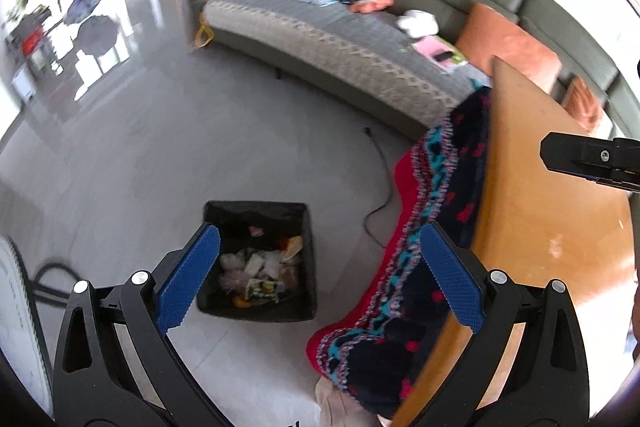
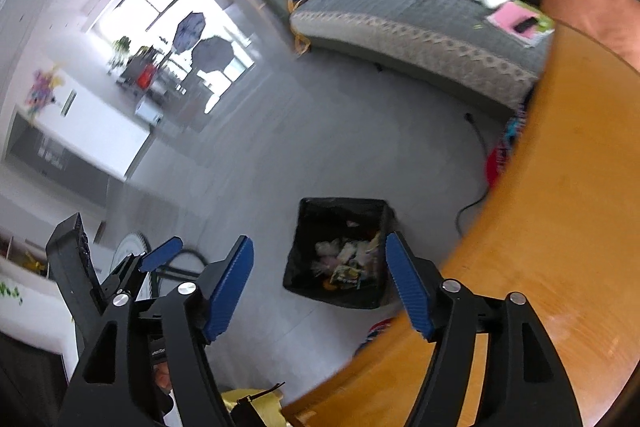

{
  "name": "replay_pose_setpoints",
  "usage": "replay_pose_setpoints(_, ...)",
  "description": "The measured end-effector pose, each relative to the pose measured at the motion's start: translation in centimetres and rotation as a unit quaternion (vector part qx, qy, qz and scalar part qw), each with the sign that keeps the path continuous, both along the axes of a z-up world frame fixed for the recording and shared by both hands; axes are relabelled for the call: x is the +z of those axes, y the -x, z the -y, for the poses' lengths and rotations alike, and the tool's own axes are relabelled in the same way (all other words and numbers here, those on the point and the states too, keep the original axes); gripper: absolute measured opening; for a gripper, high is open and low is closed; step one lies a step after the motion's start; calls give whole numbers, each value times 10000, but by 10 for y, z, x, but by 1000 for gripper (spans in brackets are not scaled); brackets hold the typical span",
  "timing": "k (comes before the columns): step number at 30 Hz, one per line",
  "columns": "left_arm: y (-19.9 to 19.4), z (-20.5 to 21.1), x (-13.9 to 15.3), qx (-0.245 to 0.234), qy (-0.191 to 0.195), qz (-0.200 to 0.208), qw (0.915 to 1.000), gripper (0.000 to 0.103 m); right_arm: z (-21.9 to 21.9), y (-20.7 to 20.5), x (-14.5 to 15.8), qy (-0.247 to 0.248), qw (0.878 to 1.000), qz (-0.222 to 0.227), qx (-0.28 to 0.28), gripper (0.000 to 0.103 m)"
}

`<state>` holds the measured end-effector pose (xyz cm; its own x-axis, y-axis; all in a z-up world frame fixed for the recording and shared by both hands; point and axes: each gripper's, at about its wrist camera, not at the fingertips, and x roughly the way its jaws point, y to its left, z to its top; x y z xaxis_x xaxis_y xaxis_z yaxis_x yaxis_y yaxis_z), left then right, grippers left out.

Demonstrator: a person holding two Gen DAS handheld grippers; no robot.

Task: Collect trash
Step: 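Move both open tools from the bin back over the empty table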

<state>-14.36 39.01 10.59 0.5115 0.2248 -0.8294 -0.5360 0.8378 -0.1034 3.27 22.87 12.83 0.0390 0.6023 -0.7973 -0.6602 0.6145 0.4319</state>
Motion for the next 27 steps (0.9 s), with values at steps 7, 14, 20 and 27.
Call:
replay_pose_setpoints(7, -50, 65, 4, -842, 51, 61, 9964, 97, 86, -23, 0, 111, 9972, 119, -730, 78)
replay_pose_setpoints(14, -100, 143, 1, -1800, 88, -14, 9836, 97, 165, -41, -2, 158, 9896, 205, -1416, 78)
replay_pose_setpoints(20, -130, 206, 0, -2464, 120, -45, 9691, 97, 229, -49, -10, 250, 9801, 281, -1949, 78)
replay_pose_setpoints(27, -151, 263, -10, -2820, 250, -57, 9591, 97, 295, -48, -28, 633, 9647, 546, -2498, 84)
